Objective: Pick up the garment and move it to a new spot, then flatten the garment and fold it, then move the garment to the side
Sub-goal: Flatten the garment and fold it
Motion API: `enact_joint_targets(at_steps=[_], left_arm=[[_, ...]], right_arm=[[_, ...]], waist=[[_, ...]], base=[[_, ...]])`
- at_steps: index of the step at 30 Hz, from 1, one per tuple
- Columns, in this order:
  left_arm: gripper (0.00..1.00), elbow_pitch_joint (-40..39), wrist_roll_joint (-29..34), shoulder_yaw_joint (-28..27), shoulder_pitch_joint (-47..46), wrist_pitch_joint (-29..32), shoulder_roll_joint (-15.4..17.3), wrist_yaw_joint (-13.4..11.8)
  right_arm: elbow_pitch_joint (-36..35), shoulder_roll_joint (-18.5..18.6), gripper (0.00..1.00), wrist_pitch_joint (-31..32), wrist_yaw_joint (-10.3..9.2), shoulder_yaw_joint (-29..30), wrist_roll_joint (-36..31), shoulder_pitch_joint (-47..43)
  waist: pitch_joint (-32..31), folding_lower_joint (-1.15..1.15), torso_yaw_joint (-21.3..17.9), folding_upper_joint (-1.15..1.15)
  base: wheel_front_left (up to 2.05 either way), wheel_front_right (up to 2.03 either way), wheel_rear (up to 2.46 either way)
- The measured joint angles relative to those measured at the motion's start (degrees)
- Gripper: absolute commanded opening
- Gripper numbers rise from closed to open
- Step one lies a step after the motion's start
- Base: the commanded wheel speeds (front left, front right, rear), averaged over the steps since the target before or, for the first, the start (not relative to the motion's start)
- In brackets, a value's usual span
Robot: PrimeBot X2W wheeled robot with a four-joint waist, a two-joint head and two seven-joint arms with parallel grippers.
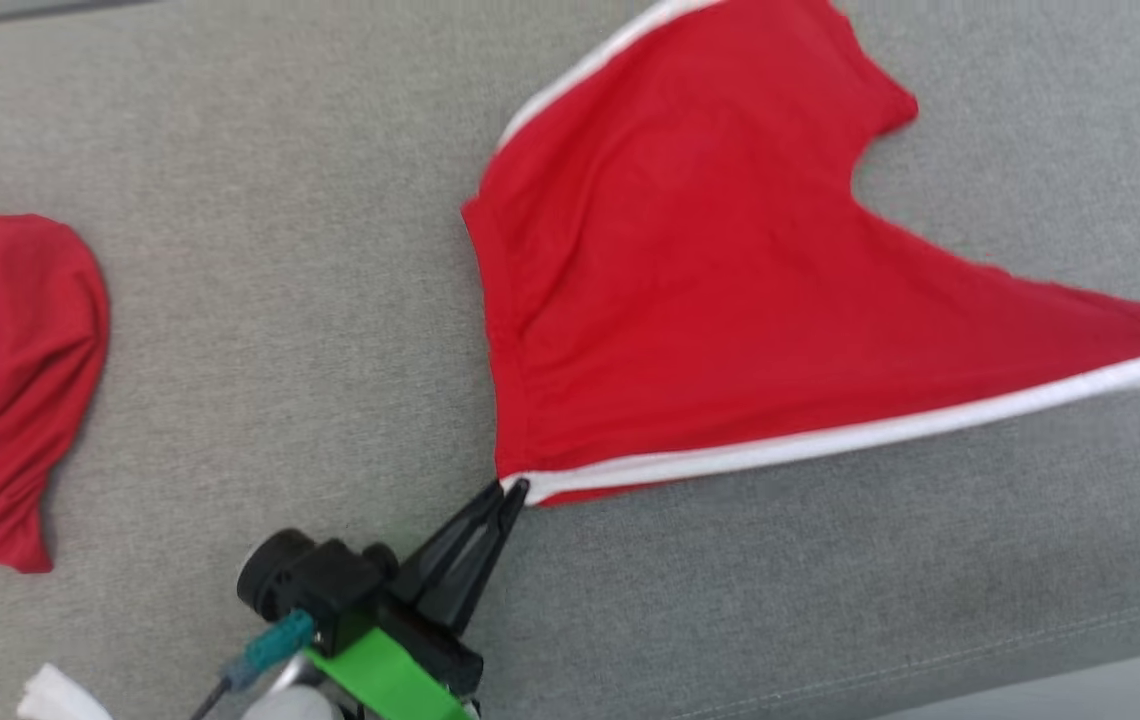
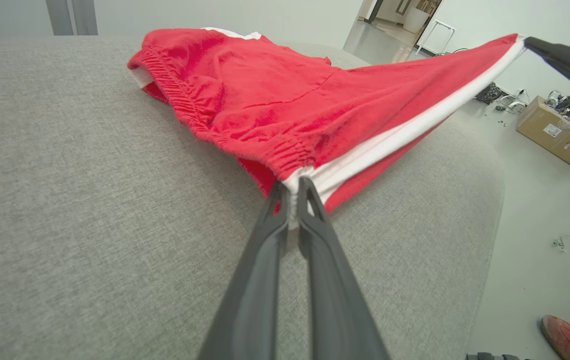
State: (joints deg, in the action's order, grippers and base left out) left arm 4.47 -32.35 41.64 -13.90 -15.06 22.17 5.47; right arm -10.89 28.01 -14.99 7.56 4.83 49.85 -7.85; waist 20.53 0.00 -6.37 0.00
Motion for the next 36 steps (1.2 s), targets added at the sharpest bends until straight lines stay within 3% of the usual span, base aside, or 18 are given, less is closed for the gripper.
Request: enact_joint_targets(at_steps=[5,10,21,31,36], left_arm=[[0.00,-4.66,0.91,-2.10,5.02,-0.08,-0.70,0.10],[0.00,-5.91,-1.30,-1.86,4.81,0.71,-1.69,1.08],[0.00,0.27,-11.60,1.14,-12.80,7.89,-6.75,1.83],[0.00,5.61,-21.34,2.23,-26.33,10.74,-8.15,1.91],[0.00,8.76,-24.35,4.10,-32.69,11.44,-8.35,1.91]], right_arm=[[-4.42,1.51,0.00,0.00,0.00,3.55,-1.16,-7.19],[-2.92,3.80,0.00,0.24,0.02,5.11,-3.80,-6.69],[9.76,9.44,0.00,8.18,-0.02,-0.30,-5.76,15.98],[19.76,15.48,0.00,14.27,-0.03,-10.66,-7.61,37.12],[24.24,16.58,0.00,16.03,-0.03,-15.18,-7.58,45.04]], waist=[[-2.30,0.00,1.89,0.00],[-2.70,0.00,4.31,0.00],[1.08,0.00,8.17,0.00],[6.36,0.00,10.14,0.00],[8.74,0.00,11.47,0.00]], base=[[0.00,0.00,0.00],[0.00,0.00,0.00],[0.00,0.00,0.00],[0.00,0.00,0.00],[0.00,0.00,0.00]])
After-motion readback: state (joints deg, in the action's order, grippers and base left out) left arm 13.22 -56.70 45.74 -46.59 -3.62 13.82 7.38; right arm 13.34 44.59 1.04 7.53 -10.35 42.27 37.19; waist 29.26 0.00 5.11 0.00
